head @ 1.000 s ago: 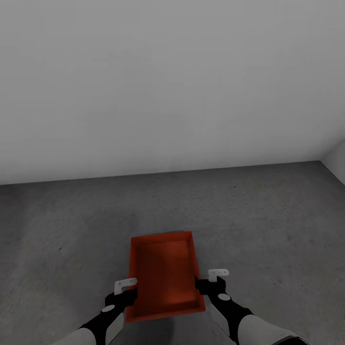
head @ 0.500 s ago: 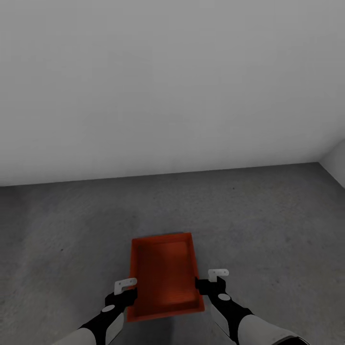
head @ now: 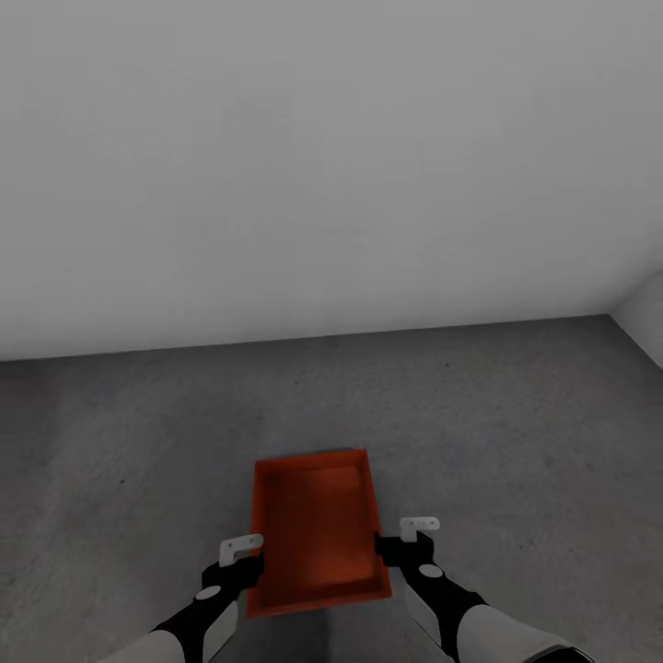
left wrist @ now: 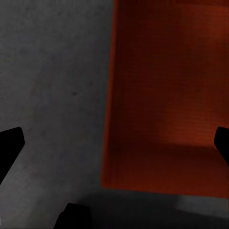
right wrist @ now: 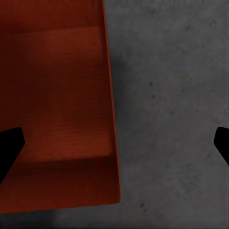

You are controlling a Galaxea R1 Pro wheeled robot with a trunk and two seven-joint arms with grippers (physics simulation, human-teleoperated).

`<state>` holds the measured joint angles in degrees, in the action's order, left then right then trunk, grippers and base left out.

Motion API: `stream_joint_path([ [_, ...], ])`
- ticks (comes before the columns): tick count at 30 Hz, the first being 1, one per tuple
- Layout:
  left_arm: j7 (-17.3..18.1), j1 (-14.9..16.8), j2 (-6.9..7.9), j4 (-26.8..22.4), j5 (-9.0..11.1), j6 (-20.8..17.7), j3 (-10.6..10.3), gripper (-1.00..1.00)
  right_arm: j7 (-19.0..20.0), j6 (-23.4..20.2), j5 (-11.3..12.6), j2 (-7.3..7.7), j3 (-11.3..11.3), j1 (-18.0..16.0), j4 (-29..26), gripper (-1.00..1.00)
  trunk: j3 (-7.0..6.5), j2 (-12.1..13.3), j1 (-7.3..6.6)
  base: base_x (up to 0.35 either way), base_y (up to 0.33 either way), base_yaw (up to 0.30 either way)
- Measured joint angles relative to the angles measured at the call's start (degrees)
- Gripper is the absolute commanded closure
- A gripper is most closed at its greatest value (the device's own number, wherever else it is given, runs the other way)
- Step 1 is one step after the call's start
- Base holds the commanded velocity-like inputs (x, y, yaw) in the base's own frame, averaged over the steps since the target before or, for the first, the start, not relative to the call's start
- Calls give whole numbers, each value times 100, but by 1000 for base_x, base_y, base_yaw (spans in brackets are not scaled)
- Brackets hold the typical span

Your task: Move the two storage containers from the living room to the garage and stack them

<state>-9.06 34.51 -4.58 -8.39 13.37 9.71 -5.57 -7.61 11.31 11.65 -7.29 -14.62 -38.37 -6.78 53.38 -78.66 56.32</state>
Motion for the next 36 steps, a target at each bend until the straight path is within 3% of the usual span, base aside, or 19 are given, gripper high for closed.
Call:
stream_joint_path([
  [36, 0, 0, 0, 0, 0, -7, 0, -100, 62, 0, 0, 9, 0, 0, 2, -100, -646, 1444, -791, 0, 0, 0],
])
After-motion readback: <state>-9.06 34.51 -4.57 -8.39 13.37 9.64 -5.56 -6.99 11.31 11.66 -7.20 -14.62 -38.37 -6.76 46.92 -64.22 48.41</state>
